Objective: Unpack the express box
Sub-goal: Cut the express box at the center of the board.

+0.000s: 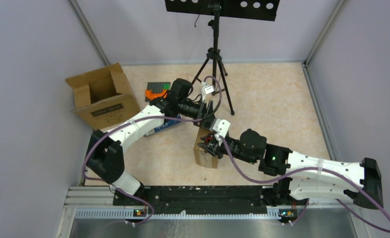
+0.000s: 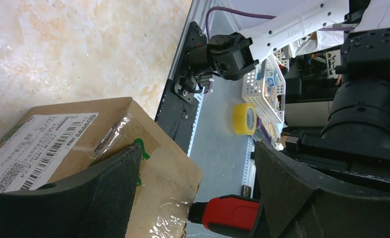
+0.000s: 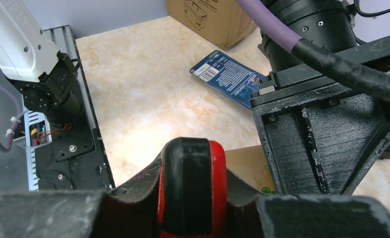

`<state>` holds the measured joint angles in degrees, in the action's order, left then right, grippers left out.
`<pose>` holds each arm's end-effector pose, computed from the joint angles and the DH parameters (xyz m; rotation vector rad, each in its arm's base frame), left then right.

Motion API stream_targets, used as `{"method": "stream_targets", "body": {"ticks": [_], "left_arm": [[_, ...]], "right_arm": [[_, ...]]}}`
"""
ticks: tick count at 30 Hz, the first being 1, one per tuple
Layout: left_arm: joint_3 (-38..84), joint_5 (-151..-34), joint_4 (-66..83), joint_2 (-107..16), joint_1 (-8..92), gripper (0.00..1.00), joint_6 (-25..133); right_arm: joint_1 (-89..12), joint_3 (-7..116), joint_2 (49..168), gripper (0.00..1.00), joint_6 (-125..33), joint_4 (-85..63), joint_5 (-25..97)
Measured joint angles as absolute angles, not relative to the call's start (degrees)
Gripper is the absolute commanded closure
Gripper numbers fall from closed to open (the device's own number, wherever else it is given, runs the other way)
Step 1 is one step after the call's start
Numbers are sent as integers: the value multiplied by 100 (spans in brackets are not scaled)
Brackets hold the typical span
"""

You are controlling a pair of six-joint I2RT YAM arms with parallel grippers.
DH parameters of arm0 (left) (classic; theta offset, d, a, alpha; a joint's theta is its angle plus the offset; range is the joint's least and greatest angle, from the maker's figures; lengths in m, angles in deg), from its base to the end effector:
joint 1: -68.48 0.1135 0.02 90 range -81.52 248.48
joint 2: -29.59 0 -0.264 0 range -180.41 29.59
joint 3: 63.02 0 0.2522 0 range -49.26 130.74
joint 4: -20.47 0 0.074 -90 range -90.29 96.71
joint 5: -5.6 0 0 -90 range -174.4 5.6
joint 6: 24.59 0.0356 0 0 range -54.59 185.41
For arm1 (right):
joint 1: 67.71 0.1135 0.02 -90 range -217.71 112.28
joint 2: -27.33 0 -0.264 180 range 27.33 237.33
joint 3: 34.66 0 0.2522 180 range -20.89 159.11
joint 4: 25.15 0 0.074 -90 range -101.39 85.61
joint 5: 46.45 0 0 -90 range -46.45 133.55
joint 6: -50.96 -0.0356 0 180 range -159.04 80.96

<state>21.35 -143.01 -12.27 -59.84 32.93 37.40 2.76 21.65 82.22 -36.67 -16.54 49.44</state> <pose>0.2604 -0.2234 0.2985 0.7898 2.2752 -1.7071 0.0799 0.2144 0.3220 -0.9801 1.4629 0.7935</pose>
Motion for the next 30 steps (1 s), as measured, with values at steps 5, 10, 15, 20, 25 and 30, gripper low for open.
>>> {"method": "stream_targets", "body": {"ticks": [5, 10, 15, 20, 25, 30], "left_arm": [[2150, -14401, -1310, -6050, 3311, 14, 4109], [2408, -14522, -1750, -6240, 3309, 15, 4695], [2519, -14609, -2036, -6299, 3306, 16, 5261], [2565, -14611, -2204, -6308, 3278, 16, 5692], [2570, -14613, -2246, -6305, 3252, 16, 5910], [2574, -14611, -2246, -6308, 3230, 16, 5993]], "right_arm": [[278, 2165, 8224, 100, -3665, -1647, 4952], [278, 2165, 8224, 100, -3643, -1608, 4979], [278, 2233, 8218, 100, -3608, -1472, 4983], [285, 2309, 8207, 100, -3595, -1326, 4985], [303, 2316, 8126, 100, -3551, -1210, 4994], [305, 2316, 7995, 100, -3518, -1046, 4994]]}}
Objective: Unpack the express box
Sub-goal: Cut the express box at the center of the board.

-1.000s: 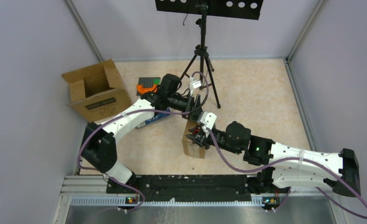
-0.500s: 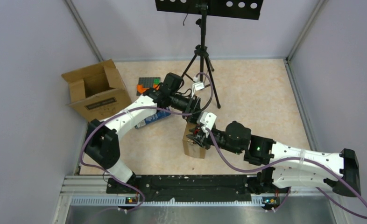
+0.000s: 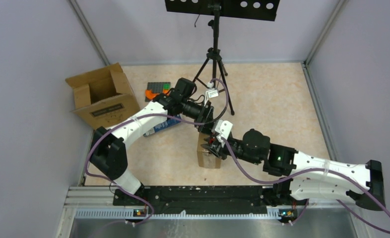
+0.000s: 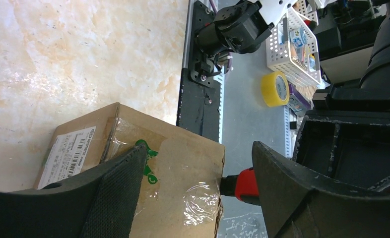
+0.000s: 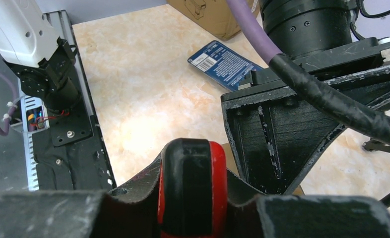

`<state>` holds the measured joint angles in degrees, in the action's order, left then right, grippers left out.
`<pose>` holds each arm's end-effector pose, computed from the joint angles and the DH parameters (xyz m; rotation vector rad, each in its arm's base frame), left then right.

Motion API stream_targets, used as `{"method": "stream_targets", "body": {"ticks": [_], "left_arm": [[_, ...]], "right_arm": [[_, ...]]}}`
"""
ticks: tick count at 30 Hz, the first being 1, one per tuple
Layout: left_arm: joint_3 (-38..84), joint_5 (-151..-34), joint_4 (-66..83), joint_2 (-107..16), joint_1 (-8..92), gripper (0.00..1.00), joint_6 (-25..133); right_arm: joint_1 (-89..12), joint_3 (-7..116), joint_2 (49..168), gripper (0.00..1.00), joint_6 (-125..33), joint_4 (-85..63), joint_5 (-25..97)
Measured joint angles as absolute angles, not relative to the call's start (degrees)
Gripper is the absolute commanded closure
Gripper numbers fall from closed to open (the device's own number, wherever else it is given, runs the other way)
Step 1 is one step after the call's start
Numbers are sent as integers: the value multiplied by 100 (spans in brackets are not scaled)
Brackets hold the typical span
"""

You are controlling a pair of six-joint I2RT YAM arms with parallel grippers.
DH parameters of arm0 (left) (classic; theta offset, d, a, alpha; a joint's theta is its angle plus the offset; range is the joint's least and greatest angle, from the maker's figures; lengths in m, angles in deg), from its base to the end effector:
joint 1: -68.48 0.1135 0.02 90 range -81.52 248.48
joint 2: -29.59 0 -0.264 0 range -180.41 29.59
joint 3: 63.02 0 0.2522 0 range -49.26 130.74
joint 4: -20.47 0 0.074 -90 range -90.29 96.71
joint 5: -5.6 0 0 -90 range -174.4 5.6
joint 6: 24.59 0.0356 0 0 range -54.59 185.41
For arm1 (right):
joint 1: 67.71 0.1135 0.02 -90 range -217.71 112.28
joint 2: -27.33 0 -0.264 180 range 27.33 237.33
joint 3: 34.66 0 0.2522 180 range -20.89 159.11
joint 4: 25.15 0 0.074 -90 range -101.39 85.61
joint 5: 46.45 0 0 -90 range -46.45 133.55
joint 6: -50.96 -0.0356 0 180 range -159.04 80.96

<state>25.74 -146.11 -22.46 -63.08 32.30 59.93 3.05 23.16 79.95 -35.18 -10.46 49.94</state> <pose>0.2608 -0.2296 0.2937 1.1454 2.0970 -1.6255 0.0758 0.2052 0.3281 -1.0204 1.4789 0.7540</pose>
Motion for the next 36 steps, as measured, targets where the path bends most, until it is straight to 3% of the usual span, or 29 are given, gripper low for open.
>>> {"method": "stream_targets", "body": {"ticks": [9, 20, 28, 36], "left_arm": [[2611, -14611, -2277, -6334, 3199, 16, 6085], [2978, -14609, -2646, -6581, 3236, 15, 5993], [3710, -14622, -3129, -7138, 3274, 15, 5805], [3927, -14624, -3168, -7306, 3309, 16, 5805]], "right_arm": [[305, 2248, 7732, 100, -3503, -891, 5000], [307, 1640, 7490, 100, -3737, -1748, 5193], [305, 1706, 8281, 100, -4078, -2556, 5781], [305, 2172, 8729, 100, -4106, -2469, 6301]]}}
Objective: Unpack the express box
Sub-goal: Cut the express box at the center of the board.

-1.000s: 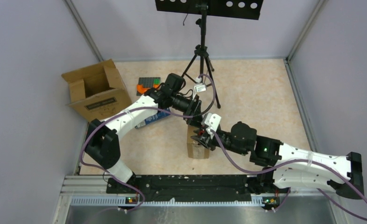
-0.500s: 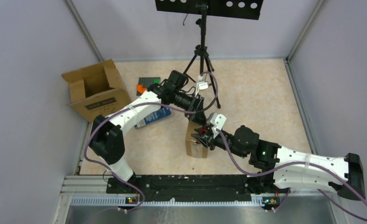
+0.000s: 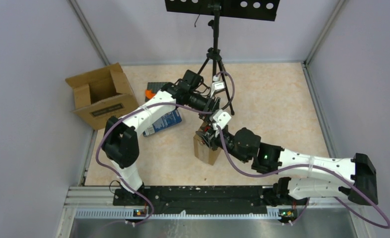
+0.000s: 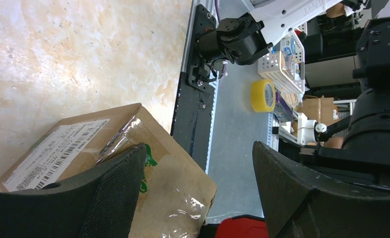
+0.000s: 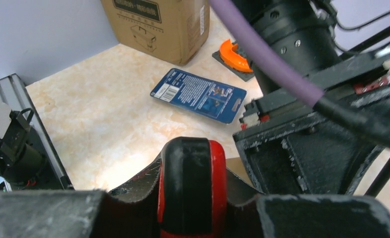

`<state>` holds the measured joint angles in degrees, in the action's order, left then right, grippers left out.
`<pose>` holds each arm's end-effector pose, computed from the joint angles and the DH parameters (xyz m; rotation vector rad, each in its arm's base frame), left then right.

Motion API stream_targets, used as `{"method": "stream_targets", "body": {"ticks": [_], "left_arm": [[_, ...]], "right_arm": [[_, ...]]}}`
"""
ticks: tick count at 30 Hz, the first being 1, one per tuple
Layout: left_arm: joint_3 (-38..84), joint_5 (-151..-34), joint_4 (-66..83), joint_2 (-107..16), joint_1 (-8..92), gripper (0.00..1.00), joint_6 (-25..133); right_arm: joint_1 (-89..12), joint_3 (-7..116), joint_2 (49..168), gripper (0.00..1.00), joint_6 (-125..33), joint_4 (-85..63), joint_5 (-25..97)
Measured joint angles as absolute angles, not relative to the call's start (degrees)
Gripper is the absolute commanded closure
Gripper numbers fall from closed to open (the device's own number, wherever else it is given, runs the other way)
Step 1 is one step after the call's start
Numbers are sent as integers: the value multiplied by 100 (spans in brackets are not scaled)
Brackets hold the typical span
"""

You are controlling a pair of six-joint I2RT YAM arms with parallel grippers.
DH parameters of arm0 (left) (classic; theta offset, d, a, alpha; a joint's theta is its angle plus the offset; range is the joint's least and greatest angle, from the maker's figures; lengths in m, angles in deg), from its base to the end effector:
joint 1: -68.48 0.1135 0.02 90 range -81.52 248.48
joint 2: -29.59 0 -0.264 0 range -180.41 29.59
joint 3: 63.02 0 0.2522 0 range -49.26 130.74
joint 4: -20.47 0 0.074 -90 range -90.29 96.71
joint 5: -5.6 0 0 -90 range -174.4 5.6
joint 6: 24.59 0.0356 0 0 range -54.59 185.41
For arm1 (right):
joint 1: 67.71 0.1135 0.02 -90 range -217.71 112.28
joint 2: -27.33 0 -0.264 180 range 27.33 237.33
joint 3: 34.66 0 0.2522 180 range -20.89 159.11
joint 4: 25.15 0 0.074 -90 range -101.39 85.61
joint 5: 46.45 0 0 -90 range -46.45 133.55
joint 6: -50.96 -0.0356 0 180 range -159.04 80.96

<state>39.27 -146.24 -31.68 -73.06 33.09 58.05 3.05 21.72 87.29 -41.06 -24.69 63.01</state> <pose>0.2959 -0.2487 0.2975 1.0680 2.2387 -1.6564 0.0925 0.2292 0.3187 -0.7190 1.5217 0.6894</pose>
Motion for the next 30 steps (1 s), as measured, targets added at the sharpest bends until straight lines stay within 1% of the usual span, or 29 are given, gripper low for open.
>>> {"method": "stream_targets", "body": {"ticks": [9, 30], "left_arm": [[3721, -14697, -2919, -7204, 3320, 16, 5871], [3601, -14659, -2771, -7116, 3317, 16, 5958]], "right_arm": [[307, 2749, 8740, 100, -3853, -2132, 6314], [316, 2753, 8458, 100, -3721, -1509, 6120]]}}
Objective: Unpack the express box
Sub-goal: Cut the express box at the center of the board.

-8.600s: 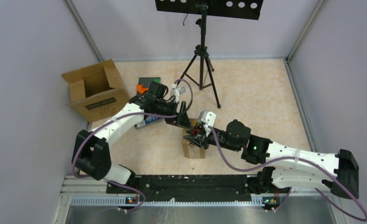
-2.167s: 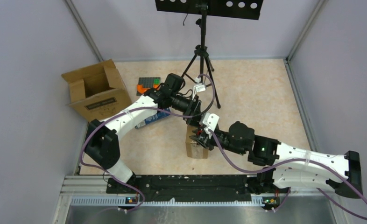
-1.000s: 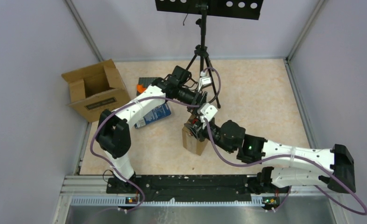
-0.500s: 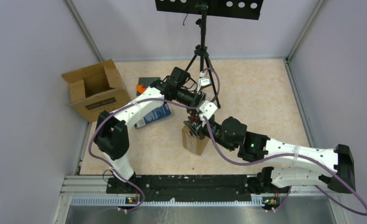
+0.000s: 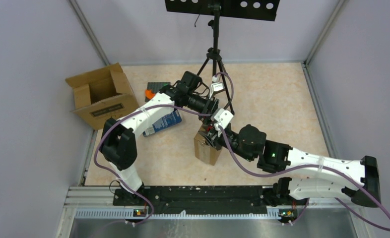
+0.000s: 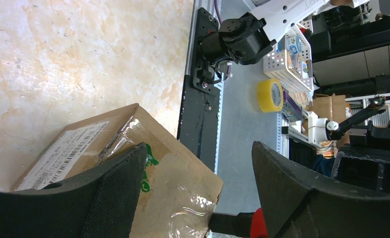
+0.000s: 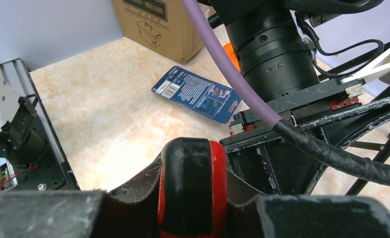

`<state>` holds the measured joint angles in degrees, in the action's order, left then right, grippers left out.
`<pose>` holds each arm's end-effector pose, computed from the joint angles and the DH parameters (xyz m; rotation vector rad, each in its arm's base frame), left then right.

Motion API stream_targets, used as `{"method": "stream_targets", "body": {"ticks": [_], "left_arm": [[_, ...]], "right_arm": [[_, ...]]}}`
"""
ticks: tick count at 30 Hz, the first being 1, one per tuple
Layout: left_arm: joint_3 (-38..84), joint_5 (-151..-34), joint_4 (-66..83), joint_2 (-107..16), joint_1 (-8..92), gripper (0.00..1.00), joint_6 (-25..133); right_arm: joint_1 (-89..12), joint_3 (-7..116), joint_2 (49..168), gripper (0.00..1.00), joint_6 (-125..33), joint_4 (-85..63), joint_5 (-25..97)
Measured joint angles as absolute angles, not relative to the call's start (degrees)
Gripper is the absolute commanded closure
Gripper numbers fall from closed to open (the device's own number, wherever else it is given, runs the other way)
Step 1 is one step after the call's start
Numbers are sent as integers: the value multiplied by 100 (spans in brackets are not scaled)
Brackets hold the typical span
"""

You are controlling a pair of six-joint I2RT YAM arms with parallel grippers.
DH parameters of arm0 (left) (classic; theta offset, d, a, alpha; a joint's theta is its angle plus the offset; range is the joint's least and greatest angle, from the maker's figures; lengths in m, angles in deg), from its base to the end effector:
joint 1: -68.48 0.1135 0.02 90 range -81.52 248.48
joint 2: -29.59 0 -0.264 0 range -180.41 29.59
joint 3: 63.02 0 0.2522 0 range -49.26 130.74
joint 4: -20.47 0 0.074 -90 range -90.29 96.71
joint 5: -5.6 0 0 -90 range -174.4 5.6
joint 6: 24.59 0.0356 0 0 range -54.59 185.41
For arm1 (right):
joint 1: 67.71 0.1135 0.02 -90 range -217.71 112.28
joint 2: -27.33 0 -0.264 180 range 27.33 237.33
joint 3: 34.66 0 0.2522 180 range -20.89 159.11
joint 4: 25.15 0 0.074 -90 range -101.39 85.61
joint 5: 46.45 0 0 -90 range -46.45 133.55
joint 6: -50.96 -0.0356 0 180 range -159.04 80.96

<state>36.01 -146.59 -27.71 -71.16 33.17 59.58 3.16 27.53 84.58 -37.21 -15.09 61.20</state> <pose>0.2916 -0.2452 0.2960 1.1084 2.1609 -1.6434 0.0875 0.2194 0.3476 -0.8042 1.4955 0.6561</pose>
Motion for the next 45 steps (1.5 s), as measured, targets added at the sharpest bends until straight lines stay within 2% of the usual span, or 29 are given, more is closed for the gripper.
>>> {"method": "stream_targets", "body": {"ticks": [30, 45], "left_arm": [[3610, -14705, -2845, -7129, 3306, 16, 5956], [3689, -14705, -2923, -7184, 3306, 17, 5961]], "right_arm": [[318, 2152, 8012, 100, -3610, -1457, 5709], [482, 2794, 8369, 100, -3225, -849, 5805]]}}
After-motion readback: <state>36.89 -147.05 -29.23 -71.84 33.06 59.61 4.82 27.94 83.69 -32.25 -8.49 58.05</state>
